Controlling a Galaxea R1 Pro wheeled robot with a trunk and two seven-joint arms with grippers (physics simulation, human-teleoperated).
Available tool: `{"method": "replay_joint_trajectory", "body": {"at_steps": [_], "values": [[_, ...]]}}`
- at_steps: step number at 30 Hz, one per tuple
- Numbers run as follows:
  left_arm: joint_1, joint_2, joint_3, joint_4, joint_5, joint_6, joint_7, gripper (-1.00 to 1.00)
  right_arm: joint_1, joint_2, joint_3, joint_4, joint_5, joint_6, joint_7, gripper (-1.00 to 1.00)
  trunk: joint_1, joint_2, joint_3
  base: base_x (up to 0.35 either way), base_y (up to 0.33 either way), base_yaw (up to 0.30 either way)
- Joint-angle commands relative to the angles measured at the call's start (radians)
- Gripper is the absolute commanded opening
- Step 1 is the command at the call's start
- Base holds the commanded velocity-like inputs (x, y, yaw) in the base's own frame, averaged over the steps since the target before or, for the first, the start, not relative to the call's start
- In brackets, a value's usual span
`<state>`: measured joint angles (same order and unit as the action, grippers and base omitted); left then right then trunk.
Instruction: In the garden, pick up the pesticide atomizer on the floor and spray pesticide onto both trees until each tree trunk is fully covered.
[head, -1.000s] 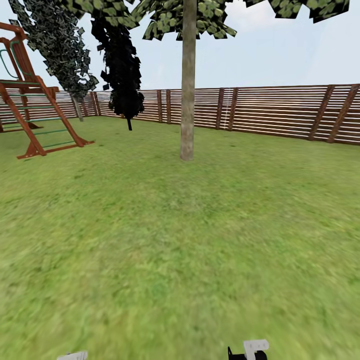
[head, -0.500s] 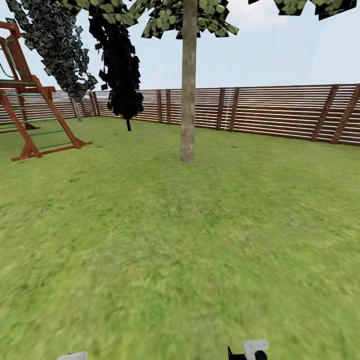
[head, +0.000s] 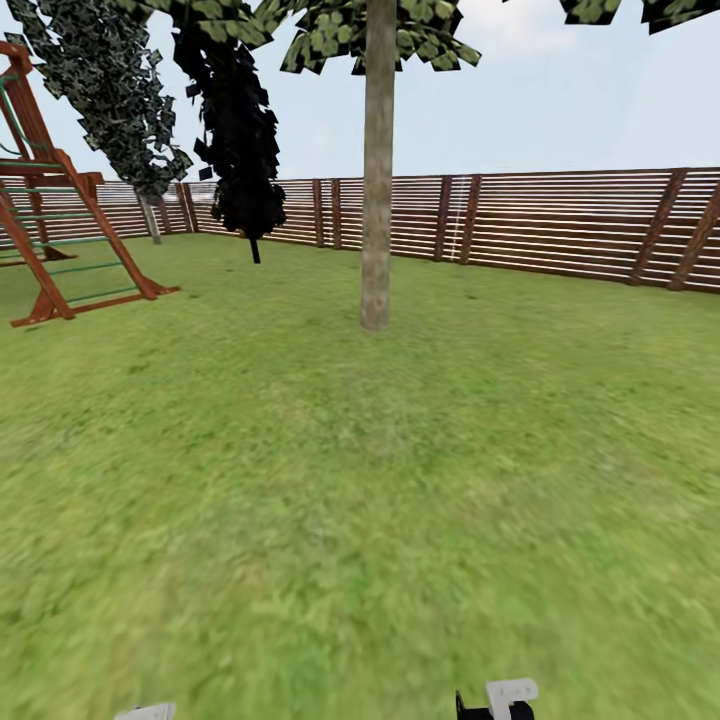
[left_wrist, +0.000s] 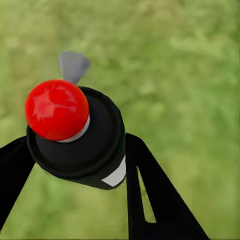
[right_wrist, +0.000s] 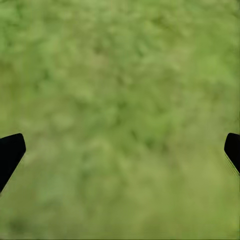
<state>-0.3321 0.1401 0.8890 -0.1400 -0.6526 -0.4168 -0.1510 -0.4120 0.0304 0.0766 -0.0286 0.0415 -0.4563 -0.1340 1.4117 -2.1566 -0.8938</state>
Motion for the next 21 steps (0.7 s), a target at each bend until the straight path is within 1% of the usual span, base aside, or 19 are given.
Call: {"method": "replay_joint_trajectory", "body": {"at_steps": [1,8,13,17,20,21], "values": [[-0.001,0.000,0.008,0.000,-0.002,-0.002,-0.007,-1.00,-0.001,0.000,0.008,0.001,0.005,-0.001,-0.010,1.00,0.000,0.000,-0.001,0.340,0.000,0.000],[-0.001,-0.001,0.007,0.000,-0.002,-0.002,-0.007,-1.00,-0.001,0.002,0.009,0.001,0.005,-0.001,-0.010,1.00,0.000,0.000,-0.001,0.340,0.000,0.000],[-0.001,-0.002,0.006,0.000,-0.002,-0.002,-0.007,-1.00,-0.001,-0.006,0.009,-0.003,0.003,-0.004,-0.014,1.00,0.000,0.000,-0.001,0.340,0.000,0.000],[-0.001,-0.002,0.006,0.000,-0.001,-0.003,-0.007,-1.00,-0.001,-0.028,0.010,-0.006,0.004,-0.004,-0.013,1.00,0.000,0.000,-0.001,0.340,0.000,0.000],[-0.001,-0.001,0.008,0.000,-0.002,-0.005,-0.007,-1.00,-0.001,-0.033,0.011,-0.005,0.004,-0.004,-0.012,1.00,0.000,0.000,-0.001,0.340,0.000,0.000],[-0.001,0.000,0.008,-0.001,-0.002,-0.004,-0.007,-1.00,-0.001,-0.040,0.012,-0.005,0.004,-0.004,-0.012,1.00,0.000,0.000,-0.001,0.340,0.000,0.000]]}}
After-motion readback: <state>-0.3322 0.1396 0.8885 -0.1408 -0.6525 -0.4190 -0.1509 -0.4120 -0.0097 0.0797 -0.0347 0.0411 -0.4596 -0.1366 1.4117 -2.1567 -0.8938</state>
